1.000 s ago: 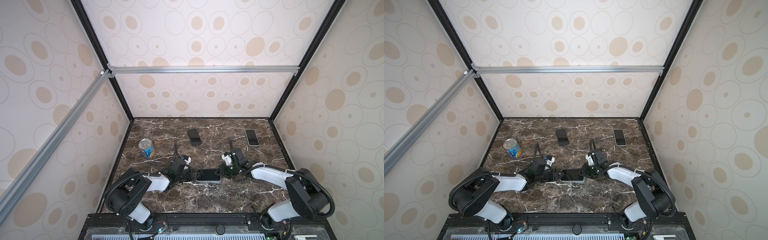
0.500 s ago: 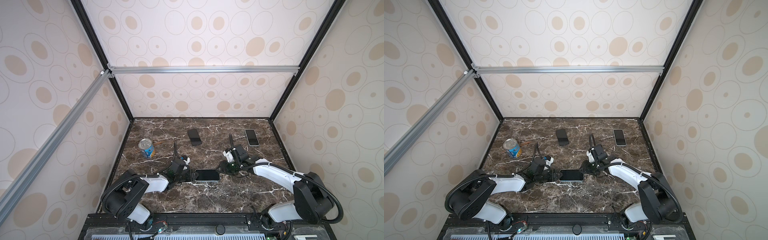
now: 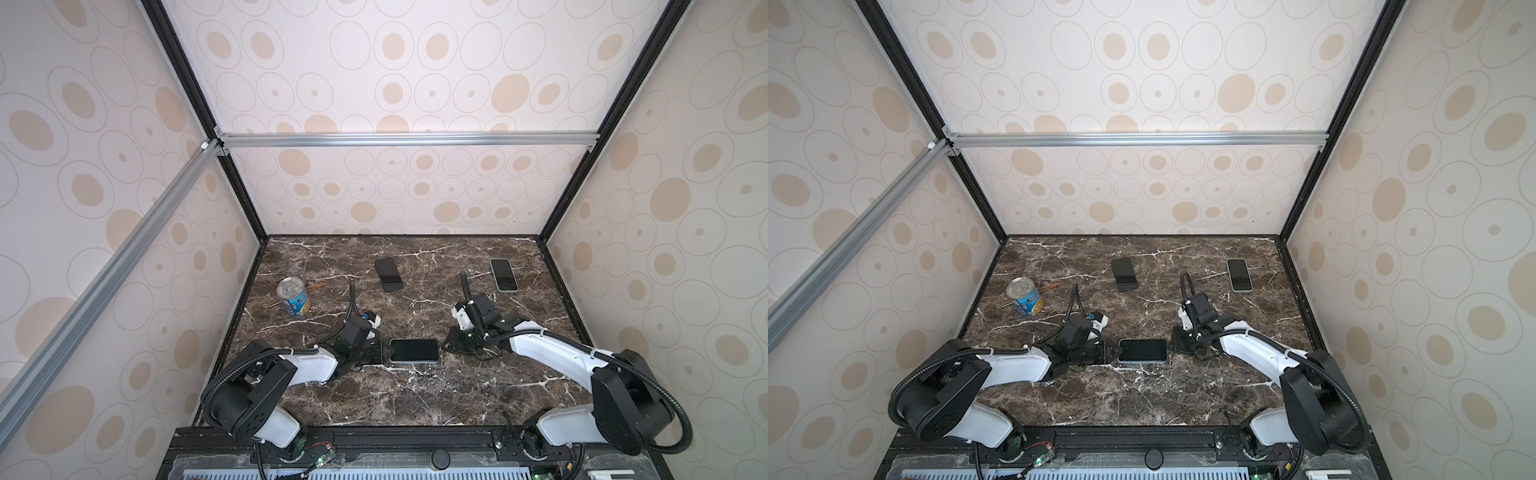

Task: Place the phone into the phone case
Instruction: 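Push the phone's far edge into the case rim with both grippers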

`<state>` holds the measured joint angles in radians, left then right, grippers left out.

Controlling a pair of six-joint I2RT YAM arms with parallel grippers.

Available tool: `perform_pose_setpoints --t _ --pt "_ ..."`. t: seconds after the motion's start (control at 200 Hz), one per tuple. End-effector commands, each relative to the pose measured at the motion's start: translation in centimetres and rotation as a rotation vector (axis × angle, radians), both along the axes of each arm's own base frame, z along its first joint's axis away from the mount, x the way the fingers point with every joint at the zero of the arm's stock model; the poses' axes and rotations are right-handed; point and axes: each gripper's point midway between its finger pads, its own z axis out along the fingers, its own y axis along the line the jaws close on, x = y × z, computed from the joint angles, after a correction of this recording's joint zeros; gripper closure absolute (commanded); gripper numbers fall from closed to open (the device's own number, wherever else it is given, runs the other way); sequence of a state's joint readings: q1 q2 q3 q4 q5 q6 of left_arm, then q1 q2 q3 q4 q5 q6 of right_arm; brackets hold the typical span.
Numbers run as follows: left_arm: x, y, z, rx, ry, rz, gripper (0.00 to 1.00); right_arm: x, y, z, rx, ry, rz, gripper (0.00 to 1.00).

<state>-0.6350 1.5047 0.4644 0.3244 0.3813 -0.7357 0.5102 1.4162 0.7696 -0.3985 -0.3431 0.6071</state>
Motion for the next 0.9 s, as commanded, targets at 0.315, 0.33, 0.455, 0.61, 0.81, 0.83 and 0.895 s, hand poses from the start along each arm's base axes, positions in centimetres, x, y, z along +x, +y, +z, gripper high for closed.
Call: perform_pose_setpoints --t 0.315,0.33,0.455,0.61,0.81,0.83,0.895 --pt "-1.7 0.3 -2.2 0.044 0.100 -0.040 0.75 -0.4 1.1 -2.8 0.029 0.091 0.030 0.81" --pt "-1.7 0.3 -2.2 0.045 0.100 -0.040 0.75 -0.4 1.1 -2.8 0.031 0.093 0.029 0.81" --pt "-1.7 0.4 -2.3 0.046 0.102 -0.039 0.76 -0.6 1.5 -3.2 0.048 0.113 0.037 0.88" --pt "-1.8 0.3 -2.3 0.039 0.109 -0.036 0.77 -1.0 1.7 -3.8 0.059 0.139 0.042 0.90" --pt "-2.4 0.6 -2.8 0.035 0.132 -0.029 0.79 -1.5 1.6 -4.5 0.061 0.166 0.040 0.91" --pt "-2.4 0.7 -2.9 0.038 0.132 -0.027 0.79 -1.6 1.6 -4.5 0.060 0.168 0.039 0.91" --pt "-2.6 1.0 -3.1 0.046 0.134 -0.020 0.82 -1.6 1.5 -4.3 0.060 0.166 0.038 0.90"
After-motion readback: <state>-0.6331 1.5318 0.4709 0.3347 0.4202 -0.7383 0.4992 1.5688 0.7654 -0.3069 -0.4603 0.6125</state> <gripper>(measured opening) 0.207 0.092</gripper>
